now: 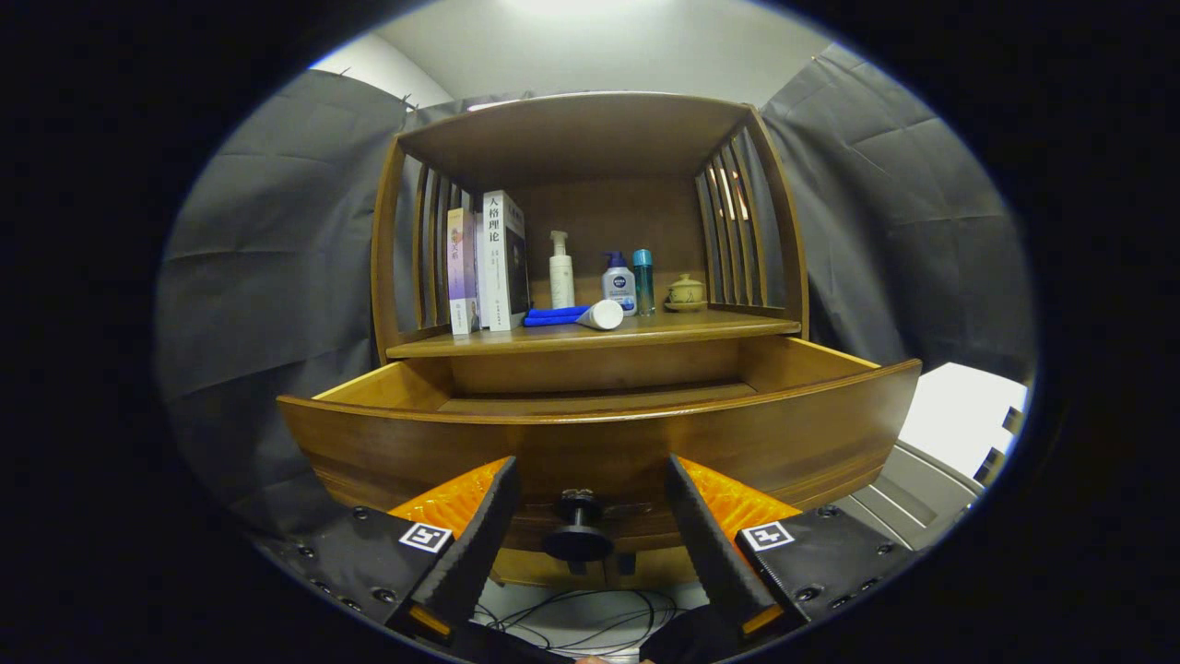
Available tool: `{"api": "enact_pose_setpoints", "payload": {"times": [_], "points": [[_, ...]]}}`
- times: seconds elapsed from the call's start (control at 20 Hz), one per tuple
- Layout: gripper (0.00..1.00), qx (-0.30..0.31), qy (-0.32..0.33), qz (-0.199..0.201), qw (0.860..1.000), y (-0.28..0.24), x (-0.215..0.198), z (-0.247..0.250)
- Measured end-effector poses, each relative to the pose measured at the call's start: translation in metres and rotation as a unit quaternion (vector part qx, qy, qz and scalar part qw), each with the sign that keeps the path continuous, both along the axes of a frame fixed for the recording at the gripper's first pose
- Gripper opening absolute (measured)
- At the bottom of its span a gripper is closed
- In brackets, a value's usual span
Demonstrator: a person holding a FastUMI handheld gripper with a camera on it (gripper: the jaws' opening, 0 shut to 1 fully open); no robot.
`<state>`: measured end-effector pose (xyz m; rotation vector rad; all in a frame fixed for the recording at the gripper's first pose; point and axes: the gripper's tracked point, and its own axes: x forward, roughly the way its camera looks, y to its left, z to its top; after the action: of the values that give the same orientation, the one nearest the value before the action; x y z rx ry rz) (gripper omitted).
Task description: Pull open the drawer, take out the items inside it, and place them on the countertop above the cabinet.
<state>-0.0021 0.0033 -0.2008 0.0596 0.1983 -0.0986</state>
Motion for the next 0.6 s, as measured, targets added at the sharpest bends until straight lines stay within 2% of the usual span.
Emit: {"api": "enact_pose_setpoints", "payload": {"times": [0.25,0.6], "points": [[0.98,-0.026,-0.010,-0.005,1.000,0.0020,0.0006,-0.0021],[0.98,-0.021,-0.009,-0.008,1.000,0.0030,0.0076,-0.0011]]}}
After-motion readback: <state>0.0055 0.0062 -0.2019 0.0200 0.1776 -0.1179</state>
